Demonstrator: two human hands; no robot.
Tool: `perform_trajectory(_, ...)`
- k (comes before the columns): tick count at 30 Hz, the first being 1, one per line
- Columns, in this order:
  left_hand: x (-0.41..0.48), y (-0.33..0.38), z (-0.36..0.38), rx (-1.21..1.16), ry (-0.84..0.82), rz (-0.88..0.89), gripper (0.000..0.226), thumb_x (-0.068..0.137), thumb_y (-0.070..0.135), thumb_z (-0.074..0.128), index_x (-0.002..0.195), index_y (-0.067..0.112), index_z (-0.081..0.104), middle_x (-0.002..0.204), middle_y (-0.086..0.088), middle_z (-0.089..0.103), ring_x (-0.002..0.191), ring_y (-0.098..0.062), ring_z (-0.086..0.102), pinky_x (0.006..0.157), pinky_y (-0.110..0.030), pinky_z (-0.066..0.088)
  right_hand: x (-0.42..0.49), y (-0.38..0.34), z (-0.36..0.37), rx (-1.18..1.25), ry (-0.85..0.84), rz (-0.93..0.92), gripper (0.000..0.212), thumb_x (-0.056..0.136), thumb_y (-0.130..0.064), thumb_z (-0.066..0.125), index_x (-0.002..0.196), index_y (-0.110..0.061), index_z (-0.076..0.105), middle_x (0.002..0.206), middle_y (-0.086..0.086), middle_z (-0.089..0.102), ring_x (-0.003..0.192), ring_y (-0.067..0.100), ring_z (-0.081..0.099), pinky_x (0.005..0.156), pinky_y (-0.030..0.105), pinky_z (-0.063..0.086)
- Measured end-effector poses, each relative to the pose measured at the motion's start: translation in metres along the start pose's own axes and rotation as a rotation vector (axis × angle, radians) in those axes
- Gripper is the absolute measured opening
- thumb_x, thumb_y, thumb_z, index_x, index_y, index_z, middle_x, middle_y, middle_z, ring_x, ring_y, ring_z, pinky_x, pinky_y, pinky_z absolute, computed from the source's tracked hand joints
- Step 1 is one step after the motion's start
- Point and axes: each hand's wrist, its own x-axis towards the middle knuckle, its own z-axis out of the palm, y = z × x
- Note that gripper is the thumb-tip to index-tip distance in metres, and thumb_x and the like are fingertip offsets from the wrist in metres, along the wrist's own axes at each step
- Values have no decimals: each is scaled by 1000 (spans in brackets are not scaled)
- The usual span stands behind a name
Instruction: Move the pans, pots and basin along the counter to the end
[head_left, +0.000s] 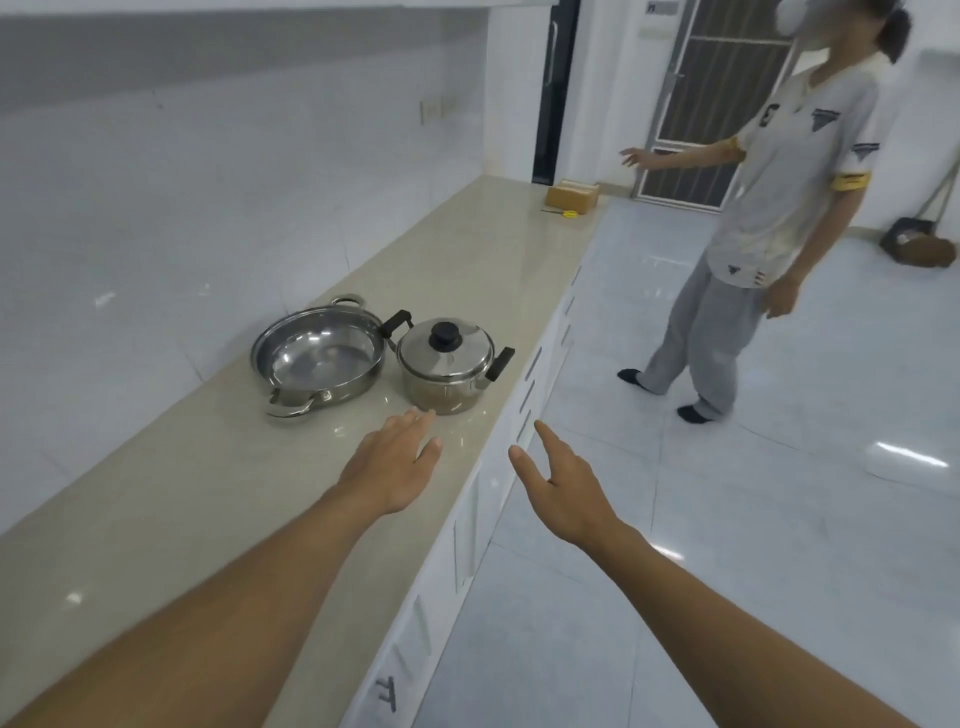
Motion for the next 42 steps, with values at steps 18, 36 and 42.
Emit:
perform_trajectory(18,201,-49,0,-81,5,-169,56,102,46,33,154,28,24,165,-2,17,150,-28,19,118,-51,25,228,21,23,59,-107,32,87,92,-63,52,157,-22,10,149,2,47,132,26,50,93,27,39)
perform_trajectory(36,306,-103,11,33,53,-335,54,104,40,28,152,17,23,165,-5,11,151,-27,7,121,-49,16,373,32,10,-79,-154,-3,18,100,-10,44,115,-7,34,83,7,50,66,22,49,51,29,44)
perform_trajectory(42,308,-90,27,-64,191,-474,28,103,34,33,112,11,47,120,-14,51,107,-36,52,92,-47,45,414,36,6,-263,-187,-89,44,102,-20,39,142,-1,33,133,16,49,94,27,57,78,38,48)
